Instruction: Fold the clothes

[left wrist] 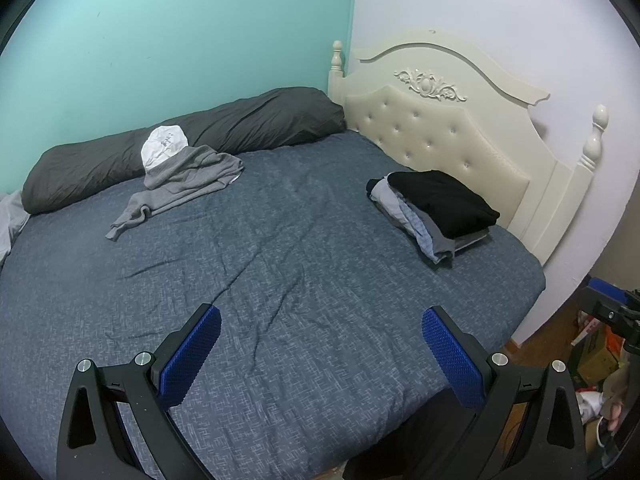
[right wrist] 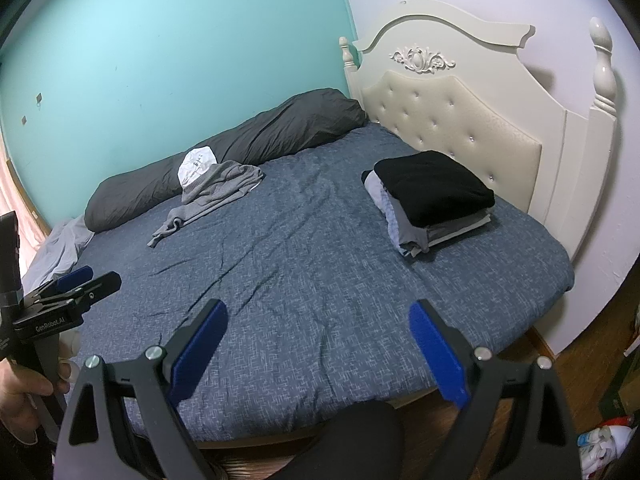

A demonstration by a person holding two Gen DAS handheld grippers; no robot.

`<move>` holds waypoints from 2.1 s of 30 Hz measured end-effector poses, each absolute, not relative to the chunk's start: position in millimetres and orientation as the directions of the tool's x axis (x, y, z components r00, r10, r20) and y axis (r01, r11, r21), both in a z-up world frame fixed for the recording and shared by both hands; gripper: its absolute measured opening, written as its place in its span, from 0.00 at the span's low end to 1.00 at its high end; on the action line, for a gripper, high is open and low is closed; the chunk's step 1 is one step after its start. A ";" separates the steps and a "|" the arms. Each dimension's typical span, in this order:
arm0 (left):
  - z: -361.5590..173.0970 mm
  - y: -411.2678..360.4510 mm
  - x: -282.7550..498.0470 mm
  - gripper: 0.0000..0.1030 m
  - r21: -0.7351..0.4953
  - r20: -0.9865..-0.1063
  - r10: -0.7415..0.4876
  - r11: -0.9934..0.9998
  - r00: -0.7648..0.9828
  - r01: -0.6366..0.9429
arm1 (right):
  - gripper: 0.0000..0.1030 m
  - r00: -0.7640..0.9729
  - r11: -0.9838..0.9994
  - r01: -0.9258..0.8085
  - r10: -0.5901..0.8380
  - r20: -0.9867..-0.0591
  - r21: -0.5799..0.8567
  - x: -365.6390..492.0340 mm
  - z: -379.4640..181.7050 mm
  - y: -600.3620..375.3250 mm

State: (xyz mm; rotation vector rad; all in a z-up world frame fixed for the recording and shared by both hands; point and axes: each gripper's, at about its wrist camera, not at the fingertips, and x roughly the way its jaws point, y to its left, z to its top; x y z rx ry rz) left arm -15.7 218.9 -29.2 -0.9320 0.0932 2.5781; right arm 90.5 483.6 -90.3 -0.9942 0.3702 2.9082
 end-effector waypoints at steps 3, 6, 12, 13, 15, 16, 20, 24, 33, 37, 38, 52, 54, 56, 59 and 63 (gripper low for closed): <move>-28.2 219.1 -15.4 1.00 -0.069 -0.625 0.345 -0.918 -0.700 -0.391 | 0.90 -0.793 -0.970 -0.121 -0.033 -0.608 0.210 89.9 -90.0 483.4; -27.5 220.0 -15.8 1.00 -0.069 -0.624 0.347 -0.917 -0.700 -0.394 | 0.90 -0.793 -0.970 -0.121 -0.033 -0.608 0.210 90.3 -89.8 483.1; -26.5 221.8 -14.5 1.00 -0.066 -0.622 0.349 -0.915 -0.700 -0.398 | 0.90 -0.795 -0.970 -0.120 -0.034 -0.606 0.212 90.9 -88.9 484.1; -26.4 222.3 -14.2 1.00 -0.066 -0.622 0.350 -0.915 -0.701 -0.398 | 0.90 -0.795 -0.970 -0.120 -0.034 -0.605 0.212 90.9 -88.6 484.3; -26.6 223.1 -13.7 1.00 -0.067 -0.621 0.350 -0.915 -0.701 -0.398 | 0.90 -0.796 -0.970 -0.119 -0.034 -0.604 0.211 90.9 -88.1 484.5; -26.5 223.4 -13.3 1.00 -0.067 -0.621 0.351 -0.915 -0.701 -0.398 | 0.90 -0.796 -0.970 -0.120 -0.033 -0.604 0.212 90.8 -87.8 484.7; -25.5 224.0 -12.8 1.00 -0.066 -0.620 0.353 -0.913 -0.700 -0.402 | 0.90 -0.796 -0.970 -0.119 -0.034 -0.605 0.212 90.3 -87.6 484.4; -24.9 223.8 -13.2 1.00 -0.065 -0.619 0.356 -0.912 -0.700 -0.406 | 0.90 -0.797 -0.970 -0.119 -0.034 -0.604 0.211 89.8 -86.4 485.5; -24.3 223.2 -12.3 1.00 -0.065 -0.617 0.361 -0.909 -0.699 -0.412 | 0.90 -0.797 -0.971 -0.118 -0.033 -0.603 0.209 90.6 -86.6 486.2; -23.2 223.6 -12.2 1.00 -0.067 -0.617 0.364 -0.907 -0.697 -0.415 | 0.90 -0.797 -0.971 -0.119 -0.031 -0.603 0.208 90.6 -86.7 486.4; -23.0 223.7 -12.3 1.00 -0.067 -0.617 0.365 -0.907 -0.697 -0.415 | 0.90 -0.797 -0.971 -0.119 -0.031 -0.603 0.207 90.9 -86.6 486.2; -21.9 227.4 -11.0 1.00 -0.069 -0.615 0.377 -0.901 -0.693 -0.429 | 0.91 -0.797 -0.971 -0.128 -0.021 -0.603 0.203 94.4 -86.1 485.5; -21.9 229.2 -10.7 1.00 -0.070 -0.614 0.381 -0.899 -0.691 -0.433 | 0.90 -0.796 -0.971 -0.130 -0.019 -0.604 0.203 95.3 -86.5 485.9; -21.7 231.2 -10.2 1.00 -0.069 -0.614 0.384 -0.897 -0.690 -0.437 | 0.90 -0.796 -0.970 -0.133 -0.018 -0.605 0.202 96.3 -86.6 486.9; -21.2 233.6 -9.8 1.00 -0.070 -0.613 0.389 -0.894 -0.688 -0.442 | 0.90 -0.796 -0.969 -0.139 -0.012 -0.605 0.202 98.1 -86.2 489.3; -21.5 234.9 -10.5 1.00 -0.070 -0.613 0.392 -0.892 -0.686 -0.447 | 0.90 -0.795 -0.969 -0.144 -0.009 -0.606 0.202 99.3 -86.9 491.9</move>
